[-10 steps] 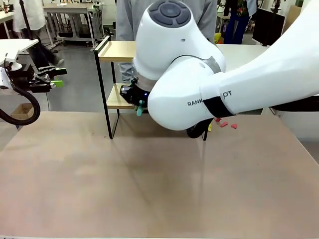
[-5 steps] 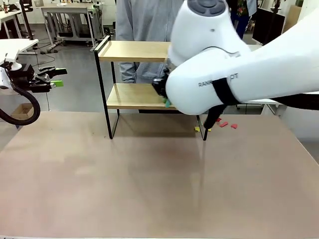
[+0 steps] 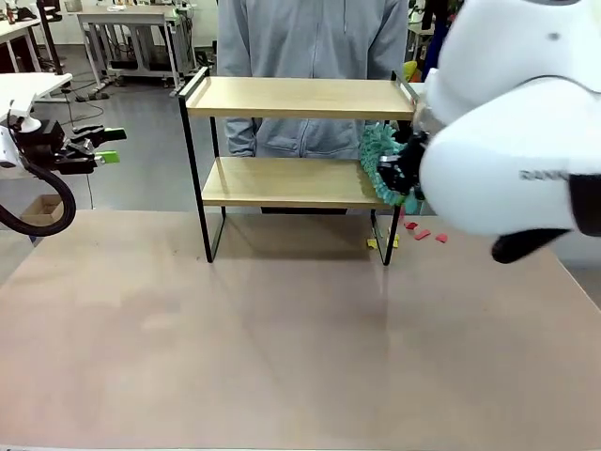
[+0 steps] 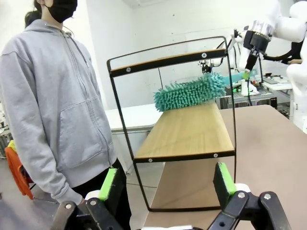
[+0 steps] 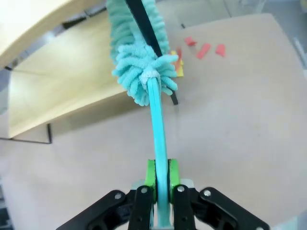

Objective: Clean the shelf.
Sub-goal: Clean the specific section of the Shelf indicated by the human with the Duster.

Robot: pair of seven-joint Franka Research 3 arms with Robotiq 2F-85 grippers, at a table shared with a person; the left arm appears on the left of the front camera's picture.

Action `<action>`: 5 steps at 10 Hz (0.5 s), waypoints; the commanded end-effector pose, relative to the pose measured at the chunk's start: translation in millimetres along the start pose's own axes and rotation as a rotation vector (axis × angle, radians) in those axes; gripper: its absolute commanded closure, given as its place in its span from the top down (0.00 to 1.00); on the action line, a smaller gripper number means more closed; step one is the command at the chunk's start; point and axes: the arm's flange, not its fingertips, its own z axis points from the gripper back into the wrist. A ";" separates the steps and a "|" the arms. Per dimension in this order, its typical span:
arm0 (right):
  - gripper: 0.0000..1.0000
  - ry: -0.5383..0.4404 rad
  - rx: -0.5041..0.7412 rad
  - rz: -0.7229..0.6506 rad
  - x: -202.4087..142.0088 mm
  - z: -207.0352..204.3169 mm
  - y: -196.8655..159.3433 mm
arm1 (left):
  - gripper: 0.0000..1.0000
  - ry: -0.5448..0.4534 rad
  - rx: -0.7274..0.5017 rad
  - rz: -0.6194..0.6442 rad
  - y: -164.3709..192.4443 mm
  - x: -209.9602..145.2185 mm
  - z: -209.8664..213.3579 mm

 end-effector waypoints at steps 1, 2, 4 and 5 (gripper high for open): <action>0.13 -0.030 -0.013 0.050 -5.0 13.7 -23.7 | 1.00 0.006 -0.007 0.001 -2.5 2.3 -0.4; 0.13 -0.017 0.145 0.087 -9.2 18.9 -14.8 | 1.00 0.006 -0.007 0.001 -2.5 2.3 -0.4; 0.13 -0.014 -0.006 0.025 -5.4 8.3 -8.9 | 1.00 0.006 -0.007 0.001 -2.5 2.3 -0.4; 0.13 -0.014 -0.006 0.025 -5.4 8.3 -8.9 | 1.00 0.006 -0.007 0.001 -2.5 2.3 -0.4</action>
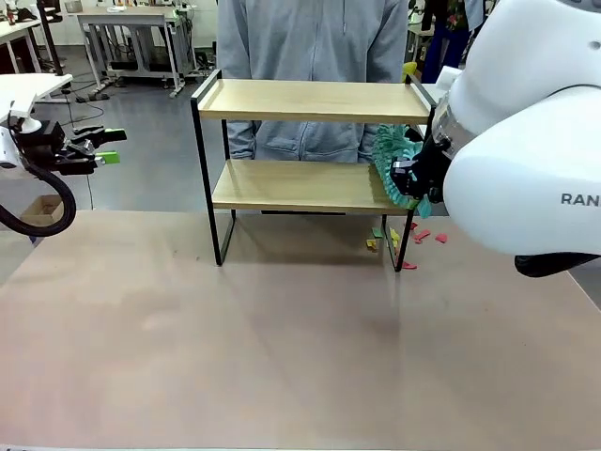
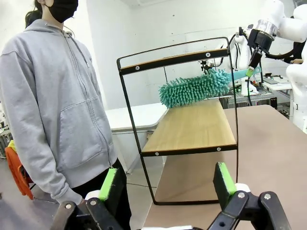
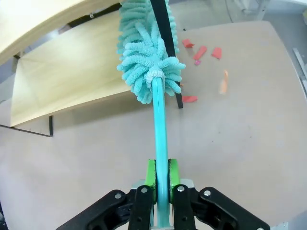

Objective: Clean the shelf.
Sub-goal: Clean the specific section of the Shelf indicated by the human with the Duster.

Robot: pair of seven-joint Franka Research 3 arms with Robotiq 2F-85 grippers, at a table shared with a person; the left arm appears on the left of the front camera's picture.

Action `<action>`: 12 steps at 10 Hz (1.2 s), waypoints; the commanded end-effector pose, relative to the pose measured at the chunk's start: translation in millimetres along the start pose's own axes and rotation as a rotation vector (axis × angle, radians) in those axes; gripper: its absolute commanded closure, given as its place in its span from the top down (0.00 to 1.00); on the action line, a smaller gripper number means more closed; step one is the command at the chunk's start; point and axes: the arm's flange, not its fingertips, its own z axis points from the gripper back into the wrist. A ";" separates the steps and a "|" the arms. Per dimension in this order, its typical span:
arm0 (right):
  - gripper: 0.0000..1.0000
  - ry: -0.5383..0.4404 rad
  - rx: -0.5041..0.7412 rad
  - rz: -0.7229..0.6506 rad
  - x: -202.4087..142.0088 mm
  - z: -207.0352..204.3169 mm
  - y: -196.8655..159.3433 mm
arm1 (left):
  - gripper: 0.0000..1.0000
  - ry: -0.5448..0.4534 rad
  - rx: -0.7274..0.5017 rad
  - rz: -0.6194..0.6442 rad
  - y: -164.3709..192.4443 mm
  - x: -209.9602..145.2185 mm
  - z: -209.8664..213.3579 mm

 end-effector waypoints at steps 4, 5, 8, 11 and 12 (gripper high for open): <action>0.13 0.105 0.201 0.130 -2.6 12.4 -1.5 | 1.00 0.006 -0.007 0.000 -2.5 2.4 -0.3; 0.13 0.158 0.265 0.175 -3.3 15.6 -2.7 | 1.00 0.006 -0.007 0.000 -2.5 2.4 -0.3; 0.13 0.264 0.439 0.348 -9.2 26.7 -11.8 | 1.00 0.006 -0.007 0.000 -2.5 2.4 -0.3; 0.13 0.386 0.606 0.496 -19.8 42.0 -27.8 | 1.00 0.006 -0.007 0.000 -2.5 2.4 -0.3; 0.13 0.416 0.617 0.548 -24.6 46.2 -34.0 | 1.00 0.006 -0.007 0.000 -2.5 2.4 -0.3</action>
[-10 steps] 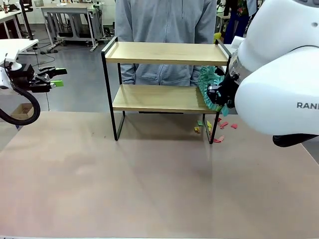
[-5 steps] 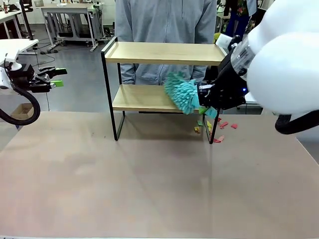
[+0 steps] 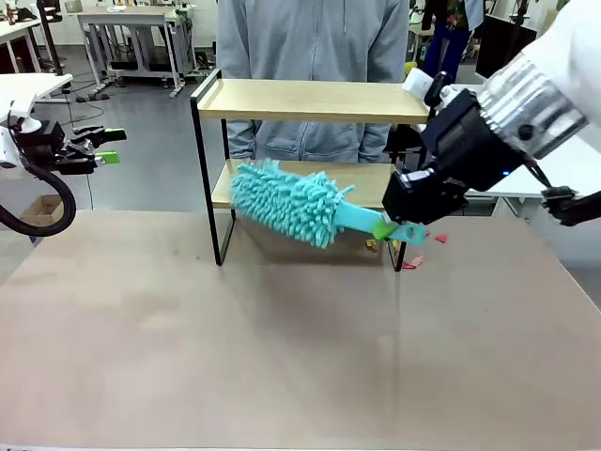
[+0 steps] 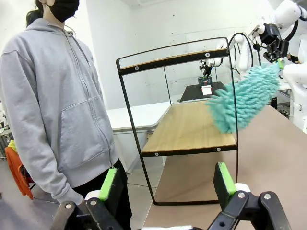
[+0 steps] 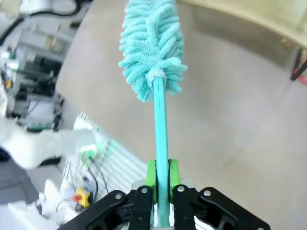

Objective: Clean the shelf.
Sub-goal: Clean the specific section of the Shelf indicated by the human with the Duster.

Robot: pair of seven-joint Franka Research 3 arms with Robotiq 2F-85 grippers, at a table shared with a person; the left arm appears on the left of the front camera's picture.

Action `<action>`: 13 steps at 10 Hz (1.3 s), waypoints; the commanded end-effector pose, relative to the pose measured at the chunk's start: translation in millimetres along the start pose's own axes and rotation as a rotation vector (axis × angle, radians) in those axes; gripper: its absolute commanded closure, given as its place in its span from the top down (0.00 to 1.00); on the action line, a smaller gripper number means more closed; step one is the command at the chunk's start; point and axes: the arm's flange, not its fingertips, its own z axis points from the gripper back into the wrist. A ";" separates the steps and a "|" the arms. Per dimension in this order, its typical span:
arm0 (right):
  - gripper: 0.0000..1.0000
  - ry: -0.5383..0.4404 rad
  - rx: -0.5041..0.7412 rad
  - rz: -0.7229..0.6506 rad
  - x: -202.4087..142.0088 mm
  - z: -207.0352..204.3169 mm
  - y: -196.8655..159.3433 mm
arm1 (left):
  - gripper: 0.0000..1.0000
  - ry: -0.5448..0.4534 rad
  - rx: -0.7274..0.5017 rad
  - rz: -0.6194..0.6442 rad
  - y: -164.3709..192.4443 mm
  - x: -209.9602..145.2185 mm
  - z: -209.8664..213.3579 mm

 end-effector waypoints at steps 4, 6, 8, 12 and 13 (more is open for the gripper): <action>0.13 0.244 0.005 0.201 -63.0 43.7 -42.1 | 1.00 0.006 -0.008 0.000 -2.5 2.4 -0.4; 0.13 0.288 0.023 0.216 -88.6 69.8 -72.8 | 1.00 0.006 -0.008 0.000 -2.5 2.4 -0.4; 0.13 0.301 0.039 0.176 -107.0 88.9 -102.3 | 1.00 0.006 -0.008 0.000 -2.5 2.4 -0.4; 0.13 0.402 0.008 0.159 -115.8 94.6 -137.7 | 1.00 0.006 -0.008 0.000 -2.5 2.4 -0.4; 0.13 0.320 0.063 0.129 -119.3 101.5 -125.5 | 1.00 0.006 -0.008 0.000 -2.5 2.4 -0.4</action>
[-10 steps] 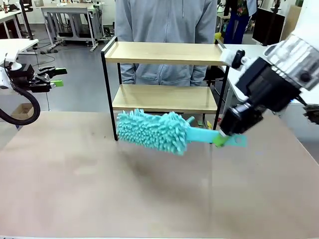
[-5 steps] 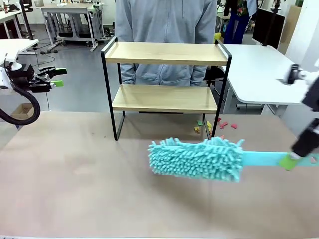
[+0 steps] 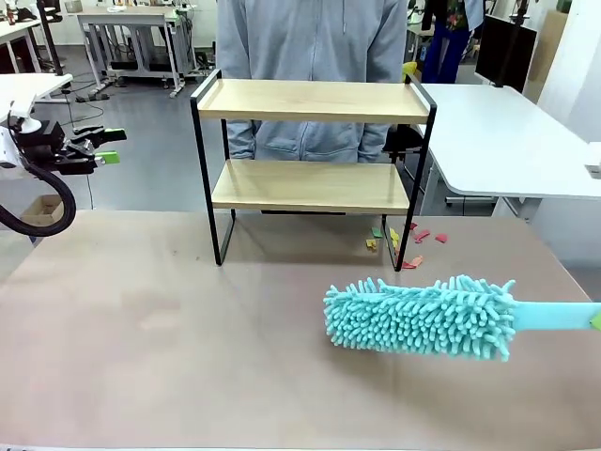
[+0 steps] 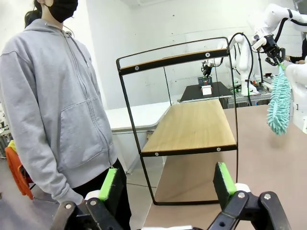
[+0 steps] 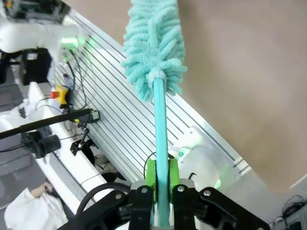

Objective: Clean the shelf.
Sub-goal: Clean the specific section of the Shelf indicated by the human with the Duster, then hand the Duster back to the human.

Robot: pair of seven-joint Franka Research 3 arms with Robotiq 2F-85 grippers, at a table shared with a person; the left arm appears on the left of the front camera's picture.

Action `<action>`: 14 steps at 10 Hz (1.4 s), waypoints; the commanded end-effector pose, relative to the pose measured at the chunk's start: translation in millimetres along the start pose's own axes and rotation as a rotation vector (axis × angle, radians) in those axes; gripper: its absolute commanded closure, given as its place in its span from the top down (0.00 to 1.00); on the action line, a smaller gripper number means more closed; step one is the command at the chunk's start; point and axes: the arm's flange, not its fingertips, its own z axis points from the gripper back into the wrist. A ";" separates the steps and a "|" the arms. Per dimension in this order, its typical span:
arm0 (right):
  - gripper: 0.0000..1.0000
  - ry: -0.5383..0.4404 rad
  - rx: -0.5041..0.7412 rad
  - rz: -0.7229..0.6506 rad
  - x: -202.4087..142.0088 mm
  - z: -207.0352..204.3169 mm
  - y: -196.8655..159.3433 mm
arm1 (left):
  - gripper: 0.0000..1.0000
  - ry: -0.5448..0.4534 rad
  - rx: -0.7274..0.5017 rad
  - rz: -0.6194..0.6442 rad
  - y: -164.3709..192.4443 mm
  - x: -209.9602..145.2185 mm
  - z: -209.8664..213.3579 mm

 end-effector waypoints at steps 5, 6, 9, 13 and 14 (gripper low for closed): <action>0.13 -0.037 0.012 0.013 0.5 3.6 7.2 | 1.00 0.006 -0.008 0.000 -2.4 2.4 -0.4; 0.13 -0.037 0.012 0.013 0.5 3.6 7.2 | 1.00 0.006 -0.008 0.000 -2.4 2.4 -0.4; 0.13 -0.037 0.012 0.013 0.5 3.6 7.2 | 1.00 0.006 -0.008 0.000 -2.4 2.4 -0.4; 0.13 -0.037 0.012 0.013 0.5 3.6 7.2 | 1.00 0.006 -0.008 0.000 -2.4 2.4 -0.4; 0.13 -0.037 0.012 0.013 0.5 3.6 7.2 | 1.00 0.006 -0.008 0.000 -2.4 2.4 -0.4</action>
